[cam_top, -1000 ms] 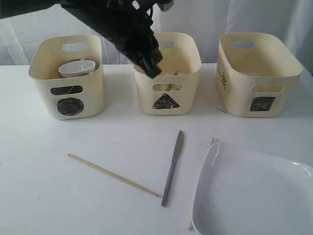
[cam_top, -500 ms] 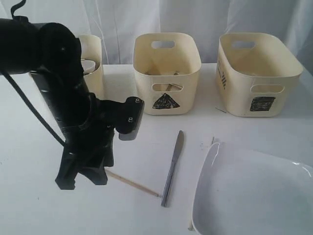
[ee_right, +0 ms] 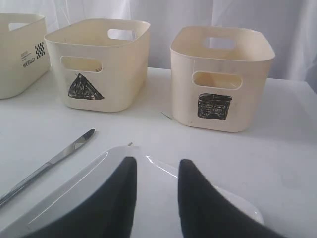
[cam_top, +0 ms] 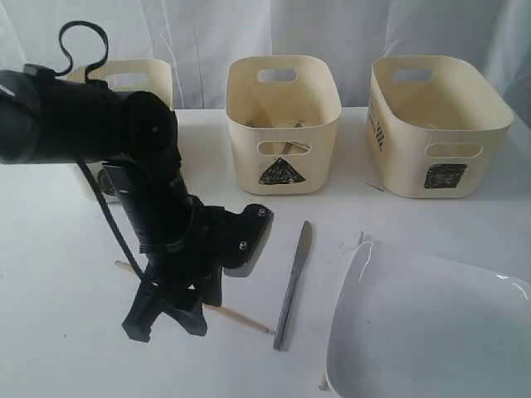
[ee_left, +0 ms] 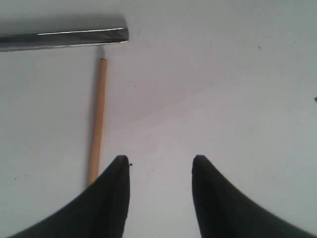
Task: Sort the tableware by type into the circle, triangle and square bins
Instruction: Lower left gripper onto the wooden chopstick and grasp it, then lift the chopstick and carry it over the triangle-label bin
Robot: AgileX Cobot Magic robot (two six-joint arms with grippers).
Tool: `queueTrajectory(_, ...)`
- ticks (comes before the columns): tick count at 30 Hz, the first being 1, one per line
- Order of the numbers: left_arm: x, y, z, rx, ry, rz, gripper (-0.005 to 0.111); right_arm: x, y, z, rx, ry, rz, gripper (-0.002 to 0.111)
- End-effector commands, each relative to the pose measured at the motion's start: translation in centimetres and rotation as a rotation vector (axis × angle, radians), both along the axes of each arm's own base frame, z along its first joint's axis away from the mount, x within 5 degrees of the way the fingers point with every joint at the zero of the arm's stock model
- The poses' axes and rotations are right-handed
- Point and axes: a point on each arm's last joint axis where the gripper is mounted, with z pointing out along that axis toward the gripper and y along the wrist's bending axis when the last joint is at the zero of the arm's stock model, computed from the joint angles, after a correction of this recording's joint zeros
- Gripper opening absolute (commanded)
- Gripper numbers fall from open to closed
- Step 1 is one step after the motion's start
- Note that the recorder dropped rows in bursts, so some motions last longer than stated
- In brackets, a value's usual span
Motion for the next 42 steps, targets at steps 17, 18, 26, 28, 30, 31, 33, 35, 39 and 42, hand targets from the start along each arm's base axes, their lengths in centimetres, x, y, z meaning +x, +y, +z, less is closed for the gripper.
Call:
queueTrajectory(17, 2.2, -0.7, -3.3, 0.019, -0.183, -0.111, 0.046, 0.0, -0.1, -0.1, -0.005, -0.008, -0.009, 0.028)
queueTrajectory(18, 2.3, -0.7, -3.4, 0.019, -0.185, -0.111, 0.046, 0.0, -0.1, -0.1, -0.005, -0.008, -0.009, 0.028)
queueTrajectory(26, 2.3, -0.7, -3.9, 0.036, -0.170, -0.117, 0.046, 0.0, -0.1, -0.1, -0.005, -0.008, -0.009, 0.028)
queueTrajectory(28, 2.2, -0.7, -4.0, 0.041, -0.161, -0.119, 0.046, 0.0, -0.1, -0.1, -0.005, -0.008, -0.009, 0.028)
queueTrajectory(30, 2.2, -0.7, -4.0, 0.042, -0.160, -0.119, 0.046, 0.0, -0.1, -0.1, -0.005, -0.008, -0.009, 0.028)
queueTrajectory(31, 2.2, -0.7, -4.0, 0.042, -0.160, -0.119, 0.046, 0.0, -0.1, -0.1, -0.005, -0.008, -0.009, 0.028)
queueTrajectory(33, 2.2, -0.7, -4.1, 0.042, -0.161, -0.119, 0.046, 0.0, -0.1, -0.1, -0.005, -0.008, -0.009, 0.028)
queueTrajectory(35, 2.2, -0.7, -4.3, 0.045, -0.156, -0.119, 0.046, 0.0, -0.1, -0.1, -0.005, -0.008, -0.009, 0.028)
queueTrajectory(39, 2.3, -0.7, -5.0, 0.058, -0.138, -0.121, 0.046, 0.0, -0.1, -0.1, -0.005, -0.008, -0.009, 0.028)
queueTrajectory(42, 2.3, -0.8, -5.7, 0.068, -0.126, -0.122, 0.046, 0.0, -0.1, -0.1, -0.005, -0.008, -0.009, 0.028)
